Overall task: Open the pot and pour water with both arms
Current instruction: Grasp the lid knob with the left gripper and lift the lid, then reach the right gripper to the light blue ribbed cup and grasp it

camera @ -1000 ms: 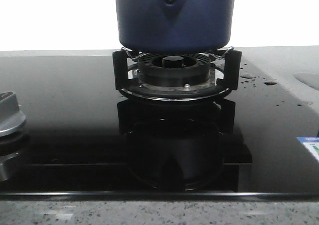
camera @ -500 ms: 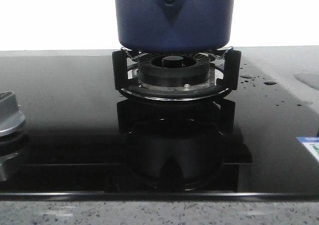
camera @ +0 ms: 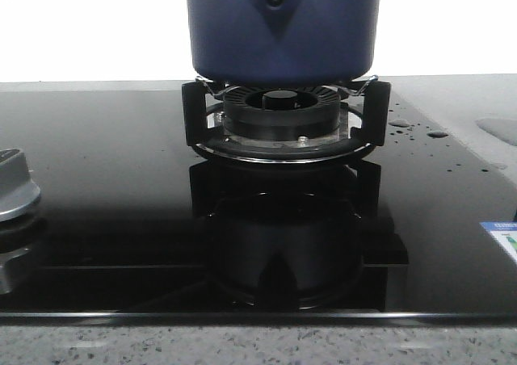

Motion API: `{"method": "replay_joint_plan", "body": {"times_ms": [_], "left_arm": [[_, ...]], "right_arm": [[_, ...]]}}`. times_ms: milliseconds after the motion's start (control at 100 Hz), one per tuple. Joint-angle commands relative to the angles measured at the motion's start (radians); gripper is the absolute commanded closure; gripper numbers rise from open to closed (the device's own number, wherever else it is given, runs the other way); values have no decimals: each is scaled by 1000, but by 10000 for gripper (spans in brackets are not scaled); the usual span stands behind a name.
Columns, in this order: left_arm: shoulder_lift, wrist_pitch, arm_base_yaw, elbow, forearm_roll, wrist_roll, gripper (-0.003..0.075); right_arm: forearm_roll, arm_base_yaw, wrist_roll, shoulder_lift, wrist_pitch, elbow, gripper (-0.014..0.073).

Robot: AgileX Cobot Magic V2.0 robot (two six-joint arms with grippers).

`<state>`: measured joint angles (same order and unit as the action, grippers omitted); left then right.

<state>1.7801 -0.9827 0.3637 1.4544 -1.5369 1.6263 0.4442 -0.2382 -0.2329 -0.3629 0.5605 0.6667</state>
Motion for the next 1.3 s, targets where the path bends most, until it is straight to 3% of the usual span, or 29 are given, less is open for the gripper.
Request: {"method": "replay_joint_plan", "body": {"times_ms": [0,150,390,510,750,970,1150,1290], "left_arm": [[-34,4,20,43,-81,3,111],[-20,11,31,45,-86,3,147],[-12,-11,31,45,-116,3,387],[-14,-42,27,45,-167,3,467],[-73,-63,15,72,-189,3,470],[-181,-63,-12,84,-187,1,470],[-262,-72,-23,84,-185,1,470],[-294,-74,-23,84,-185,1,470]], "right_arm": [[7,-3,-15,-16,-76,31,39],[7,-3,-15,-16,-76,31,39],[-17,-3,-15,-16,-76,31,44],[-91,-3,-15,-16,-84,31,52],[-461,-3,54,-16,-169,31,52],[-864,-3,351,-16,-140,31,48],[-984,-3,505,-16,-71,-2,48],[-984,-3,552,-16,-153,-105,48]]}}
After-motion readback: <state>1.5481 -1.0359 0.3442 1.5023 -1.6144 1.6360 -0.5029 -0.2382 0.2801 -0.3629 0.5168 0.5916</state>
